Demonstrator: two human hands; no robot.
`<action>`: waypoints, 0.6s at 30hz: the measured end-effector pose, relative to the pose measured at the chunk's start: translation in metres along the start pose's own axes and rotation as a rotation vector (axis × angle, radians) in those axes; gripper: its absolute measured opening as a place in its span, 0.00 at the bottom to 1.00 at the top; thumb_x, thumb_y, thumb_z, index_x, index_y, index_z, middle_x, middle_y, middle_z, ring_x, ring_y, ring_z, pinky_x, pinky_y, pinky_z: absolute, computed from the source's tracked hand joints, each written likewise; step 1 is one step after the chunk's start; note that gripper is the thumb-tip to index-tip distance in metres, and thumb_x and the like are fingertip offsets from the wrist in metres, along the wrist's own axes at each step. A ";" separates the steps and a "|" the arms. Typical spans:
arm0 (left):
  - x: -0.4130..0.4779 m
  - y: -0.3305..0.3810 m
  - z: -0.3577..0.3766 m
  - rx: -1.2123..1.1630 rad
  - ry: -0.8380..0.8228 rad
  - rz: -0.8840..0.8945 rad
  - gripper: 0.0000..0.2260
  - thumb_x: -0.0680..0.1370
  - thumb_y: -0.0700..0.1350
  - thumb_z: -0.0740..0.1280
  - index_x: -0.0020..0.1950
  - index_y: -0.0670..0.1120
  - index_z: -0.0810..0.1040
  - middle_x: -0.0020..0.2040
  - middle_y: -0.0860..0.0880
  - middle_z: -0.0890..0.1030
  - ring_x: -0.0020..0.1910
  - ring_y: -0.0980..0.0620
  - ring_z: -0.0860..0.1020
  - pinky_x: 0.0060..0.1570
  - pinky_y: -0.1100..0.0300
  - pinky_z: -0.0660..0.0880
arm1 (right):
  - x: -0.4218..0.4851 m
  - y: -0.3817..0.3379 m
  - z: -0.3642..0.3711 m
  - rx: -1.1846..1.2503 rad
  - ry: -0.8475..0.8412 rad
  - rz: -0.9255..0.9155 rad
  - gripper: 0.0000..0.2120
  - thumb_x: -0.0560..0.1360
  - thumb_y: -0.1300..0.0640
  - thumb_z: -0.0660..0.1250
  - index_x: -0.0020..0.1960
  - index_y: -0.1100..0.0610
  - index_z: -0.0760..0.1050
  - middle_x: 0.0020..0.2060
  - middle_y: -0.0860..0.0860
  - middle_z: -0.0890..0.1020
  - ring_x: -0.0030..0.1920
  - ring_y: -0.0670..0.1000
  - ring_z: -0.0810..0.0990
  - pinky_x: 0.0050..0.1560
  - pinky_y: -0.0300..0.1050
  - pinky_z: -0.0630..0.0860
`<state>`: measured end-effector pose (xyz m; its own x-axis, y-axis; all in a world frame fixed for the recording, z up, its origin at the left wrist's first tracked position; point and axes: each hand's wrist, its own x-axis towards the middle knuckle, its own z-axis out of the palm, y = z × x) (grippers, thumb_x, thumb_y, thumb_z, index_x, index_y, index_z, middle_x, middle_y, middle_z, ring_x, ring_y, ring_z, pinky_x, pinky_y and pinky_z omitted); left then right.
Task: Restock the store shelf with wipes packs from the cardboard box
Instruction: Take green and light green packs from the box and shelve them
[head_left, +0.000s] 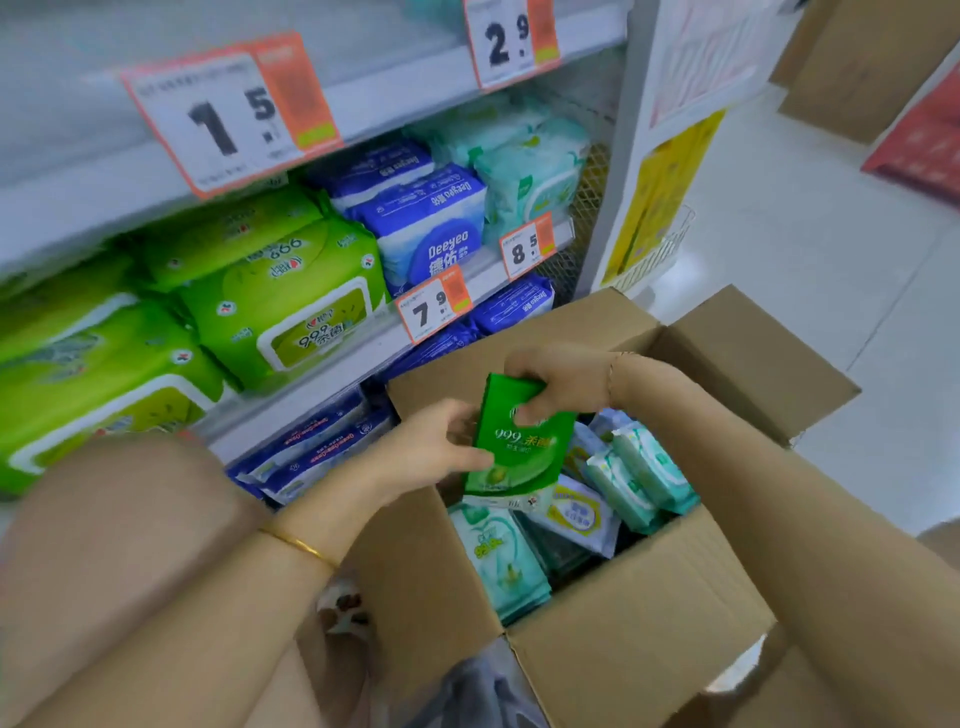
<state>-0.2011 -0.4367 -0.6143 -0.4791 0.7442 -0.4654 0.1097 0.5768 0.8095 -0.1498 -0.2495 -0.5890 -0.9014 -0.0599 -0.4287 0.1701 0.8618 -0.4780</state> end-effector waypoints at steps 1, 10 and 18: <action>-0.010 0.006 -0.008 -0.070 0.028 0.045 0.17 0.75 0.35 0.68 0.63 0.40 0.72 0.56 0.48 0.80 0.54 0.54 0.78 0.51 0.67 0.75 | -0.006 -0.013 -0.013 0.062 0.056 -0.031 0.12 0.71 0.59 0.73 0.41 0.51 0.69 0.35 0.44 0.71 0.33 0.40 0.70 0.32 0.31 0.65; -0.150 0.045 -0.107 -0.426 0.387 0.270 0.07 0.77 0.32 0.62 0.49 0.43 0.77 0.40 0.51 0.84 0.36 0.59 0.82 0.40 0.66 0.80 | -0.023 -0.168 -0.079 0.908 0.439 -0.285 0.15 0.69 0.60 0.72 0.54 0.56 0.73 0.45 0.55 0.80 0.41 0.51 0.80 0.50 0.51 0.79; -0.298 0.025 -0.191 -0.441 0.984 0.403 0.07 0.78 0.34 0.62 0.50 0.41 0.79 0.41 0.49 0.83 0.35 0.58 0.81 0.41 0.66 0.78 | -0.006 -0.348 -0.065 0.697 0.197 -0.510 0.14 0.74 0.58 0.67 0.58 0.63 0.76 0.49 0.59 0.83 0.41 0.52 0.80 0.38 0.41 0.79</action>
<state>-0.2218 -0.7081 -0.3872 -0.9721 0.1511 0.1792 0.1878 0.0444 0.9812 -0.2288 -0.5161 -0.3705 -0.9750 -0.2100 0.0733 -0.1253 0.2464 -0.9610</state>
